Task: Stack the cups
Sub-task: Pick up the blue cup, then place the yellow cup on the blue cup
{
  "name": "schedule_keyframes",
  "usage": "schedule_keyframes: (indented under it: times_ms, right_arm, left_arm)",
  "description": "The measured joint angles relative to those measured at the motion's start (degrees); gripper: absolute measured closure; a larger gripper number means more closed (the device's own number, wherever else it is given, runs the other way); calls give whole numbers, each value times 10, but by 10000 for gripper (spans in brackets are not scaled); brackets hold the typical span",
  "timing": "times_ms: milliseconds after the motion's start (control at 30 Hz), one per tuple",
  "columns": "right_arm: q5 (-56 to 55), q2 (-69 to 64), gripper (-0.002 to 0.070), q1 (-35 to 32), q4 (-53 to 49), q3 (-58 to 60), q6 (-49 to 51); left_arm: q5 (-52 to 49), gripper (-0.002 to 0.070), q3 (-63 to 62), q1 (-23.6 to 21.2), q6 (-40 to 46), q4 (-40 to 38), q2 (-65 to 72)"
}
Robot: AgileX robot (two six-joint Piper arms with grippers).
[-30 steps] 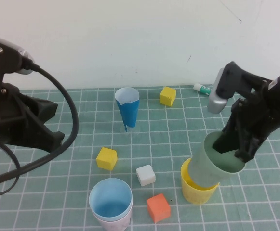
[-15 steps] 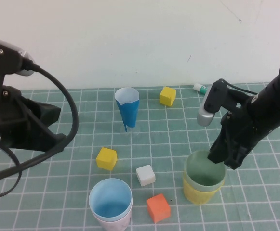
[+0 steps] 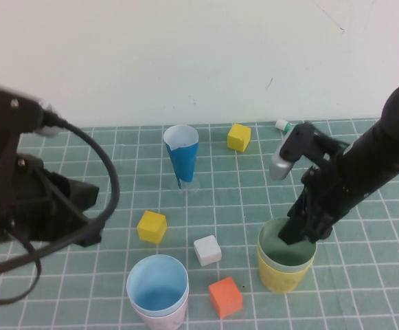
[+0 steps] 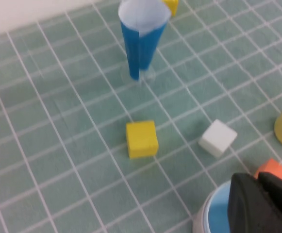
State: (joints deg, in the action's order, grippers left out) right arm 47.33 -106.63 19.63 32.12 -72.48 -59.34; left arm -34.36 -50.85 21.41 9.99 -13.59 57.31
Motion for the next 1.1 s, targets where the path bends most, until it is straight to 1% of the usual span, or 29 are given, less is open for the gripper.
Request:
schedule_keyframes:
  times_ms: [67, 133, 167, 200, 267, 300, 333, 400, 567, 700, 800, 900, 1000, 1100]
  right_arm:
    - [8, -17, 297, 0, 0, 0, 0]
    - [12, -34, 324, 0, 2, 0, 0]
    - [15, -39, 352, 0, 5, 0, 0]
    - [17, -41, 403, 0, 11, 0, 0]
    - [17, -44, 531, 0, 14, -5, -1]
    - [24, -45, 578, 0, 14, -12, -1]
    - [34, -48, 606, 0, 15, -23, 0]
    - [61, -49, 628, 0, 19, -53, 0]
    - [168, -49, 629, 11, 23, -173, 43]
    - [206, -49, 629, 70, -3, -266, 70]
    - [208, -49, 629, 141, -39, -306, 76]
    - [173, -49, 629, 209, -91, -313, 106]
    - [140, -50, 629, 240, -133, -314, 132]
    - [130, -55, 629, 244, -137, -314, 138]
  left_arm:
    - [10, 675, 21, 0, 0, -7, 0]
    - [24, 675, 43, 0, 4, -13, 0]
    - [26, 675, 50, 0, 8, -14, 0]
    - [26, 675, 54, 0, 13, -15, 0]
    - [26, 675, 57, 0, 17, -17, 0]
    - [27, 675, 57, 0, 17, -17, 0]
    - [27, 675, 57, 0, 18, -17, 0]
    - [30, 675, 57, 0, 24, -18, -3]
    - [39, 675, 57, 0, 17, 2, -16]
    - [39, 675, 57, 0, -49, 61, -28]
    - [33, 675, 57, 0, -120, 120, -36]
    - [20, 675, 57, 0, -190, 184, -46]
    - [1, 675, 58, 0, -247, 244, -57]
    - [-17, 675, 58, 0, -270, 272, -66]
